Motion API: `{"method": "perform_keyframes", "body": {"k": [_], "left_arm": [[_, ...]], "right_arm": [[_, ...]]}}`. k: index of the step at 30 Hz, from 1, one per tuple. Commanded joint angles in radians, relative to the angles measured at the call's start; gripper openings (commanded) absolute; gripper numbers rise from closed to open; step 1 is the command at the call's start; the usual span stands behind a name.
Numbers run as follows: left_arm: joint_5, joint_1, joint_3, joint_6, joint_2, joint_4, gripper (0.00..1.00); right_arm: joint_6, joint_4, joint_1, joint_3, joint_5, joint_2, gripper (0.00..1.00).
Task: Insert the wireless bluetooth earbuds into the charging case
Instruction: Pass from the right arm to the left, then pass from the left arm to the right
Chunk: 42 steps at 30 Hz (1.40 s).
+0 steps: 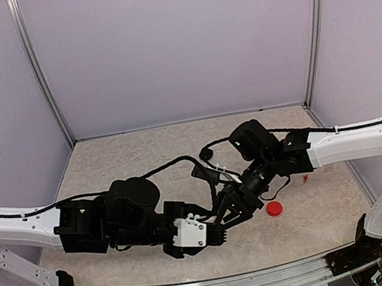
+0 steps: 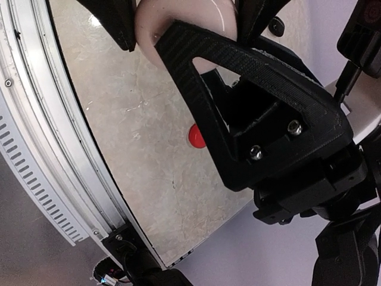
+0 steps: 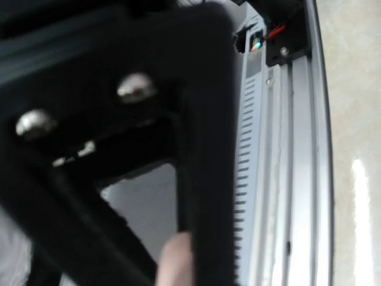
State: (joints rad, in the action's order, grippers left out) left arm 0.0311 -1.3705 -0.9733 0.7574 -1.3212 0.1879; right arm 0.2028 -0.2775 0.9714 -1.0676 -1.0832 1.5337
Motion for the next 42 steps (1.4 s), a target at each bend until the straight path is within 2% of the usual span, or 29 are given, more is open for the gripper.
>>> {"method": "perform_keyframes", "body": {"k": [1, 3, 10, 16, 21, 30, 38, 42], "left_arm": [[0.091, 0.000, 0.069, -0.063, 0.056, -0.168, 0.37], [0.144, 0.005, 0.092, -0.105, 0.073, -0.263, 0.35], [0.298, 0.008, 0.149, -0.222, 0.095, -0.542, 0.32], [0.441, -0.008, 0.159, -0.212, 0.041, -0.745, 0.31], [0.565, -0.037, 0.152, -0.147, -0.036, -0.872, 0.31], [0.626, -0.054, 0.140, -0.083, -0.116, -0.977, 0.31], [0.643, -0.054, 0.148, -0.056, -0.125, -1.036, 0.31], [0.631, -0.056, 0.148, -0.050, -0.131, -1.041, 0.32]], "right_arm": [[0.009, 0.066, -0.015, -0.022, 0.009, -0.045, 0.41], [0.043, 0.122, -0.040, -0.003, 0.032, -0.080, 0.46], [0.250, 0.463, -0.110, 0.120, 0.164, -0.218, 0.53], [0.382, 0.689, -0.116, 0.184, 0.317, -0.265, 0.54], [0.458, 0.779, -0.115, 0.217, 0.367, -0.271, 0.54], [0.504, 0.842, -0.105, 0.244, 0.339, -0.241, 0.38], [0.525, 0.876, -0.103, 0.284, 0.324, -0.234, 0.38], [0.534, 0.901, -0.102, 0.285, 0.311, -0.228, 0.27]]}}
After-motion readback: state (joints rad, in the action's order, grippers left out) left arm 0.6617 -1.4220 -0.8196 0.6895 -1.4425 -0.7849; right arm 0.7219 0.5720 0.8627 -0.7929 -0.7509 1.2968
